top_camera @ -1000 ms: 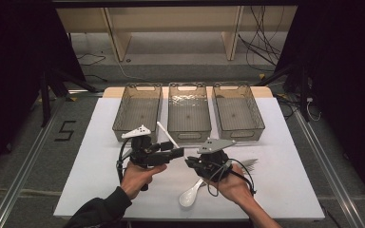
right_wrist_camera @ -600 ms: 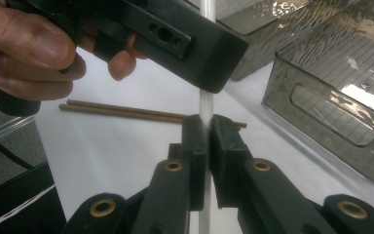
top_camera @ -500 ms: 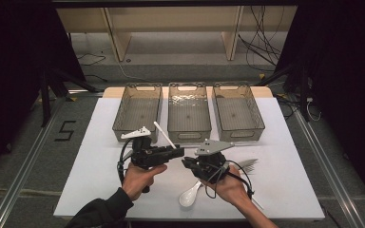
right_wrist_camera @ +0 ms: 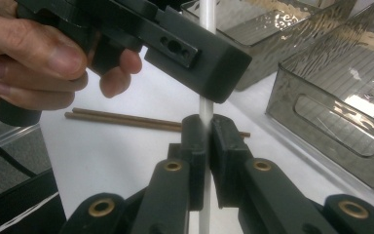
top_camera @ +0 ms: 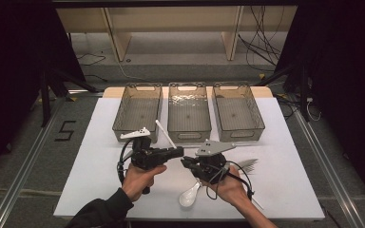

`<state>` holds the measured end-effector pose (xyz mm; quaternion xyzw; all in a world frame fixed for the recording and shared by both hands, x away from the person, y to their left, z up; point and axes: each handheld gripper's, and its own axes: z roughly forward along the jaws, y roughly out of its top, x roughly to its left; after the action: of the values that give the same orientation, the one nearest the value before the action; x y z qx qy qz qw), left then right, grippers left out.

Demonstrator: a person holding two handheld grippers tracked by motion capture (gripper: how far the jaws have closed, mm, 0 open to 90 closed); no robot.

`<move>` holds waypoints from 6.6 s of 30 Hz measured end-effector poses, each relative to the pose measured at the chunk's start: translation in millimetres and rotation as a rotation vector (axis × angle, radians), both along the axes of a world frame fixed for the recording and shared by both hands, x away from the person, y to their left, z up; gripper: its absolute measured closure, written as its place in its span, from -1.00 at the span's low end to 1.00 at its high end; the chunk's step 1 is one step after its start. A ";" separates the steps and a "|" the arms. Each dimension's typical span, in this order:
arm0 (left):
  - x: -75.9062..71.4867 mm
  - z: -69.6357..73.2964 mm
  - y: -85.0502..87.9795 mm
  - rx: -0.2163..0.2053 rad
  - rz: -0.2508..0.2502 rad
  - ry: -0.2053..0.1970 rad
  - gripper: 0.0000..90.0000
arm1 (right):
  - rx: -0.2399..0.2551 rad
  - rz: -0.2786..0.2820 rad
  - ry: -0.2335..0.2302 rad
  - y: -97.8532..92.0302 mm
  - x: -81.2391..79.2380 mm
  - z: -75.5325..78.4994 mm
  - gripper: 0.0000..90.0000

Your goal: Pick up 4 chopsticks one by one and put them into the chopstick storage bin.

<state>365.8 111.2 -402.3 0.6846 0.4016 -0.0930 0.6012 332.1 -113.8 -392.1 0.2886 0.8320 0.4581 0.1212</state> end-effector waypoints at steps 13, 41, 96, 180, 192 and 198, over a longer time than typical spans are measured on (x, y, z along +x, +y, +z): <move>14.3 15.8 29.7 0.063 0.071 -0.041 0.85 | -0.051 0.020 0.092 -27.4 1.5 0.4 0.11; 91.9 73.1 104.7 0.151 0.249 -0.030 0.85 | -0.088 -0.171 0.154 -98.8 -0.7 -4.0 -0.33; 163.4 24.5 101.1 0.389 0.354 0.115 0.83 | -0.099 -0.158 0.158 -94.1 -0.6 -8.0 -0.48; -7.8 0.4 83.0 0.329 0.176 -0.190 -0.63 | -0.341 -0.256 0.348 -112.6 24.5 -47.8 0.27; -14.1 -4.1 82.4 0.333 0.172 -0.195 -0.63 | -0.414 -0.235 0.424 -112.1 29.7 -60.6 0.64; -16.3 -3.6 82.0 0.337 0.168 -0.197 -0.63 | -0.440 -0.216 0.442 -108.9 32.8 -65.3 0.77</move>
<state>349.5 193.3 -406.0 0.7453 0.4062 0.0933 0.5203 364.8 -222.7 -457.4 0.4348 0.8816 0.1781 0.0450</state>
